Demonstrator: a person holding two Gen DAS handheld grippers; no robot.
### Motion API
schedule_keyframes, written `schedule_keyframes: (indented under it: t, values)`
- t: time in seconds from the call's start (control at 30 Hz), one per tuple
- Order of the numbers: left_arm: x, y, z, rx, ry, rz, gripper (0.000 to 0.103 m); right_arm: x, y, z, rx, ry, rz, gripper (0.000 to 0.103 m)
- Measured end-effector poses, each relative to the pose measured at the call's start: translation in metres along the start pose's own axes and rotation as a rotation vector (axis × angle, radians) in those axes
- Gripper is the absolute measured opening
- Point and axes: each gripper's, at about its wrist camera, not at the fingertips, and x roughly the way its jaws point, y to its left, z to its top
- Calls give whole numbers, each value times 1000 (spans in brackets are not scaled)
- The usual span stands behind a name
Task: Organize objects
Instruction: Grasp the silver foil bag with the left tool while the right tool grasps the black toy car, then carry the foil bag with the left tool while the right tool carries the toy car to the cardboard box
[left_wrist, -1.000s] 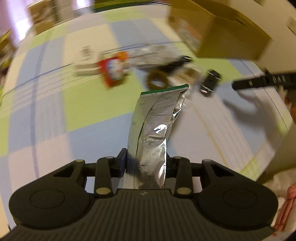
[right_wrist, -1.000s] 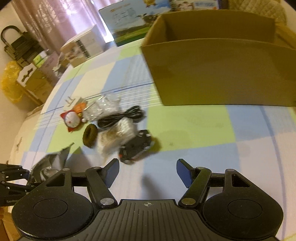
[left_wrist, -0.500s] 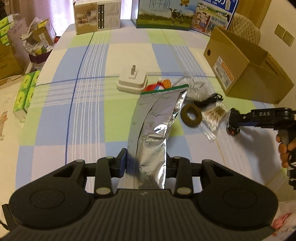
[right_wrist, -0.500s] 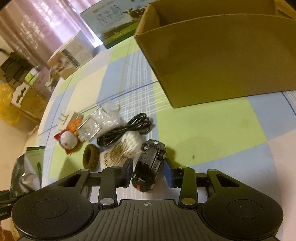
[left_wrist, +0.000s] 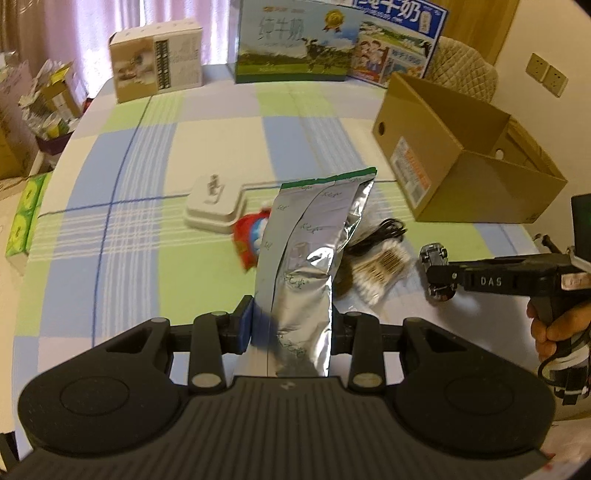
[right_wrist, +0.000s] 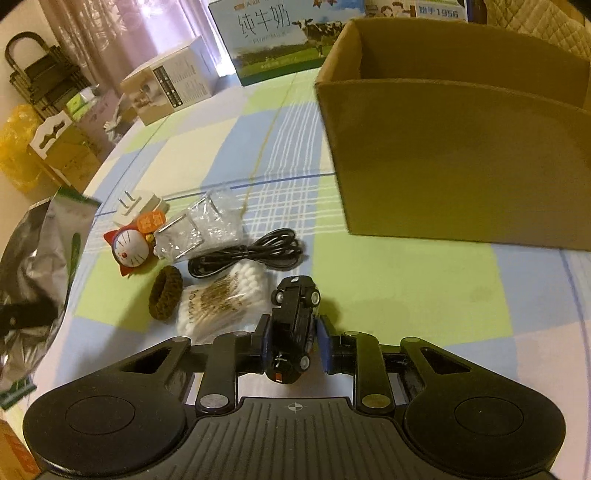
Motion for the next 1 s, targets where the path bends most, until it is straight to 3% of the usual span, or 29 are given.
schedule_keyframes:
  t: [1.0]
  values:
    - [41, -190, 116, 131, -146, -143, 32, -148, -136, 56, -6, -217, 47, 22]
